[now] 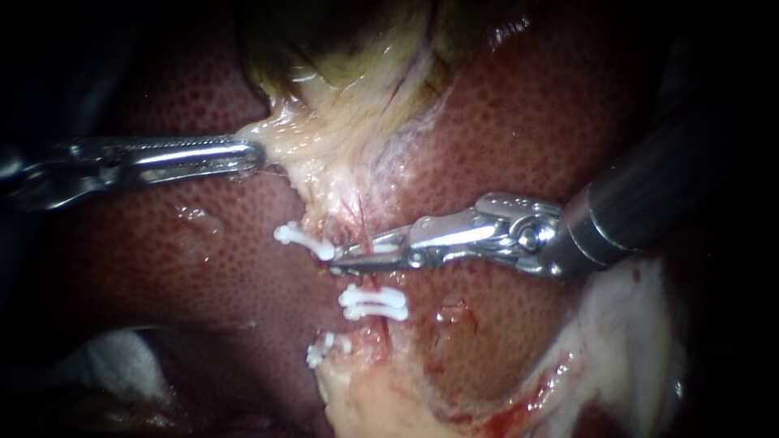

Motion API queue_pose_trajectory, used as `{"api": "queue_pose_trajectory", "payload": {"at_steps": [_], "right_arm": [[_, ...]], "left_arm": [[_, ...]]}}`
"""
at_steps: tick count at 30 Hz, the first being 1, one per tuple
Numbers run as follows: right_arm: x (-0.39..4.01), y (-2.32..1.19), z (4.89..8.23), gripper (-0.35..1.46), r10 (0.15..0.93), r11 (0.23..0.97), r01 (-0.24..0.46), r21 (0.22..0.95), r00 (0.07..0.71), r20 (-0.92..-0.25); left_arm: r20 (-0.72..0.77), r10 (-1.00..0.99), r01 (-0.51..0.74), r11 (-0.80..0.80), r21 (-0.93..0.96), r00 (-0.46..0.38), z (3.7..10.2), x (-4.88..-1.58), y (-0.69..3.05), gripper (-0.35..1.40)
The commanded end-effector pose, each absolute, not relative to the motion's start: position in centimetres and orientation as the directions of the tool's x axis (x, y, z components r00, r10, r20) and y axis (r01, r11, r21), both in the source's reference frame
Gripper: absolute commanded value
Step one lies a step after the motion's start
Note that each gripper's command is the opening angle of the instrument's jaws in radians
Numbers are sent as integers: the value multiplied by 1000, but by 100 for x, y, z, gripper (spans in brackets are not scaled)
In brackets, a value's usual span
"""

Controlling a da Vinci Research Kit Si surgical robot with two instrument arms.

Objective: Going back third clip right tube

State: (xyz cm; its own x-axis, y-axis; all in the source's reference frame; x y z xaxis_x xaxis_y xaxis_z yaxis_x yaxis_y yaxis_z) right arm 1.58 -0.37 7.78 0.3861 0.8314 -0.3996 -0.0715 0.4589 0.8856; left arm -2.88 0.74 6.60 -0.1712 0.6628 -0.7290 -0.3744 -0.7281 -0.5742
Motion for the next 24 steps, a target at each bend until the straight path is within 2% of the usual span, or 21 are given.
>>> {"api": "queue_pose_trajectory", "payload": {"at_steps": [1,6,7,8,11,13,15,24], "right_arm": [[158,-37,778,-35,831,459,-72,885,387,-400],[158,-39,778,-35,842,441,-82,894,384,-380],[157,-40,777,-25,841,441,-79,894,385,-380],[158,-40,777,-8,835,452,-79,889,387,-390],[159,-35,777,37,777,558,-40,829,378,-504],[158,-28,775,45,745,609,-33,793,366,-557],[157,-23,773,49,731,636,-40,770,350,-586],[134,-21,767,49,717,654,-37,756,350,-603]], "left_arm": [[-729,663,-374,-728,-574,-171,660,-288,74,-35],[-729,663,-374,-728,-574,-171,660,-288,74,-35],[-729,663,-374,-728,-574,-171,660,-288,74,-35],[-729,663,-374,-728,-574,-171,660,-288,74,-35],[-729,663,-374,-728,-574,-171,661,-288,74,-35],[-729,663,-374,-728,-574,-171,661,-288,74,-35],[-729,663,-374,-728,-574,-171,660,-288,74,-35],[-729,663,-377,-728,-573,-171,661,-287,74,-35]]}}
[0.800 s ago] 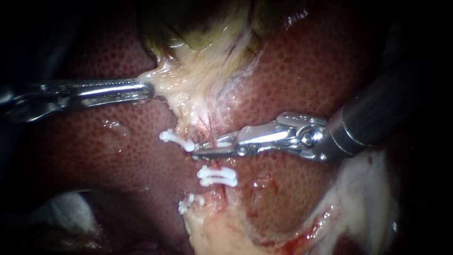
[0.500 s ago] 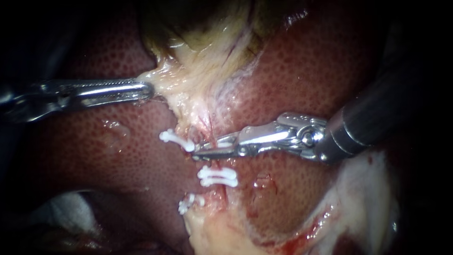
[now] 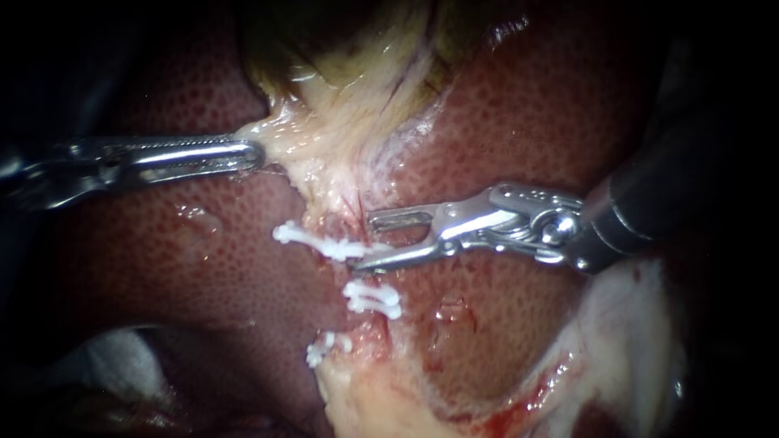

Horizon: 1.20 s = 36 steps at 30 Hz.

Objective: Going back third clip right tube

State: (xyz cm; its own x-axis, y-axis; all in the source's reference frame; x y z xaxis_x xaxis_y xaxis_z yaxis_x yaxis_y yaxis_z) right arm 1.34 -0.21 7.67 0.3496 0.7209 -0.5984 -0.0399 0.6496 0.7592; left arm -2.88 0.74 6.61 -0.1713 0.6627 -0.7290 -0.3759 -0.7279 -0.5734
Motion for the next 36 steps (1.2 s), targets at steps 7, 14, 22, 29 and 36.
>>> {"api": "queue_pose_trajectory", "payload": {"at_steps": [7,14,22,29,36], "right_arm": [[97,-17,744,49,662,701,13,713,358,-658],[56,-12,692,49,578,769,66,636,356,-735],[31,-5,660,49,552,788,77,611,354,-755],[25,-6,662,50,551,789,74,610,354,-755],[25,-6,662,50,551,789,74,610,354,-755]], "left_arm": [[-729,662,-378,-728,-572,-171,660,-285,74,-35],[-729,662,-378,-728,-572,-171,660,-285,74,-35],[-729,662,-379,-728,-572,-171,662,-286,74,-35],[-734,658,-392,-728,-562,-171,680,-306,72,-35],[-731,654,-372,-739,-562,-195,712,-347,68,-35]]}}
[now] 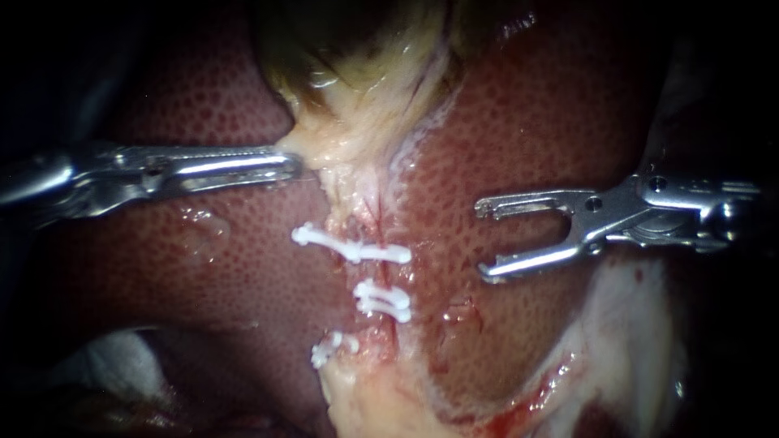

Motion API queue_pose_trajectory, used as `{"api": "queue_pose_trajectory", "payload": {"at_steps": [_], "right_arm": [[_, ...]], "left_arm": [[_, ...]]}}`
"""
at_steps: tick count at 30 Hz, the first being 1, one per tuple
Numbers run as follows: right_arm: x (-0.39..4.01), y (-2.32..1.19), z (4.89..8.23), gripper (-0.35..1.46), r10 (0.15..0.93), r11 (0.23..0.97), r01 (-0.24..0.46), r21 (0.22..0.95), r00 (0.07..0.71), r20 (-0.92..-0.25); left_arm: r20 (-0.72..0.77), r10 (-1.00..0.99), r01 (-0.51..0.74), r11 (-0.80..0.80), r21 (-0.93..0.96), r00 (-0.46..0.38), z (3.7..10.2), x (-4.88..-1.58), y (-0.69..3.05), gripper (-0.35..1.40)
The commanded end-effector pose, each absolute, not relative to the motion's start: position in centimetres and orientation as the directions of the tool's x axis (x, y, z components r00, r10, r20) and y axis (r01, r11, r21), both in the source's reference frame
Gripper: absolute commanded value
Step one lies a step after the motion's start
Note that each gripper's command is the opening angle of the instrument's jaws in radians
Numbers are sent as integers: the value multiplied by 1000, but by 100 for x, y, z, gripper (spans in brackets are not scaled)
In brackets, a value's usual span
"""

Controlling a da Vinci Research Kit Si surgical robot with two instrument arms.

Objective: Going back third clip right tube

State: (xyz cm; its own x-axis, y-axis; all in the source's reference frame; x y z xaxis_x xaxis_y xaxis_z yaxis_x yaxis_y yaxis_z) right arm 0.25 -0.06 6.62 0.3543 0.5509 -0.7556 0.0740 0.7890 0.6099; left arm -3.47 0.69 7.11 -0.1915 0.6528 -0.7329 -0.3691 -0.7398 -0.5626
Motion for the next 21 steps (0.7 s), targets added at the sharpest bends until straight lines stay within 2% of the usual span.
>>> {"api": "queue_pose_trajectory", "payload": {"at_steps": [1,9,21], "right_arm": [[25,-6,662,50,551,789,74,610,354,-756],[25,-7,662,50,551,789,74,610,354,-756],[26,-7,661,50,551,789,74,610,354,-756]], "left_arm": [[-730,654,-369,-740,-562,-198,715,-351,68,-35],[-728,651,-358,-746,-561,-215,738,-377,68,-35],[-726,653,-354,-745,-566,-214,741,-378,67,-35]]}}
